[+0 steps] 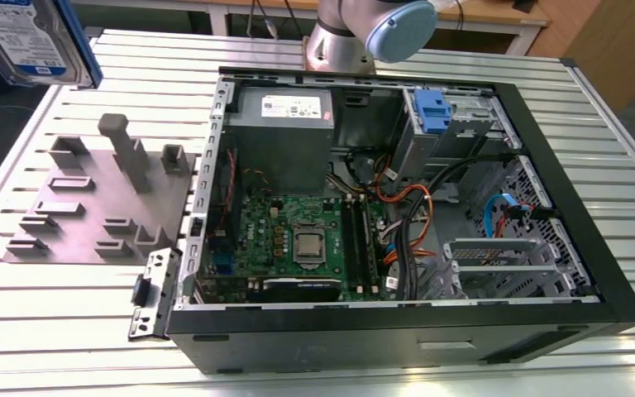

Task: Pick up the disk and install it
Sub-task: 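Pick up the disk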

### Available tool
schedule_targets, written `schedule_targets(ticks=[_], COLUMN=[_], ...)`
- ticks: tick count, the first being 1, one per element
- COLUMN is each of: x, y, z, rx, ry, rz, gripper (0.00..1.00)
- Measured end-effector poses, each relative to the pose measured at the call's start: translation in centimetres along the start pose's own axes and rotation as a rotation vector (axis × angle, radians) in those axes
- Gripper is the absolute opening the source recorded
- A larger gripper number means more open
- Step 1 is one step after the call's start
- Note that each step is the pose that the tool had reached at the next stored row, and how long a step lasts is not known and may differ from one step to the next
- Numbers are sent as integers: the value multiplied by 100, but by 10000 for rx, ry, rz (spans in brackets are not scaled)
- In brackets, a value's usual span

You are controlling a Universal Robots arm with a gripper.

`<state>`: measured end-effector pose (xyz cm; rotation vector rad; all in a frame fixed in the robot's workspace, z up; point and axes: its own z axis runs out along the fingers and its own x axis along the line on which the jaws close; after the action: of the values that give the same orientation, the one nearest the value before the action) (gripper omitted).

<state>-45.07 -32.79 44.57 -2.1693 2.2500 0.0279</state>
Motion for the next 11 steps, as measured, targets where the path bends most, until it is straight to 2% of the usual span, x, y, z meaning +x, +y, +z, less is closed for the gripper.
schedule_targets(ticks=[11], x=[-2], y=[0], z=[-72], rx=[-1], ry=[1], rz=[0], gripper=[36])
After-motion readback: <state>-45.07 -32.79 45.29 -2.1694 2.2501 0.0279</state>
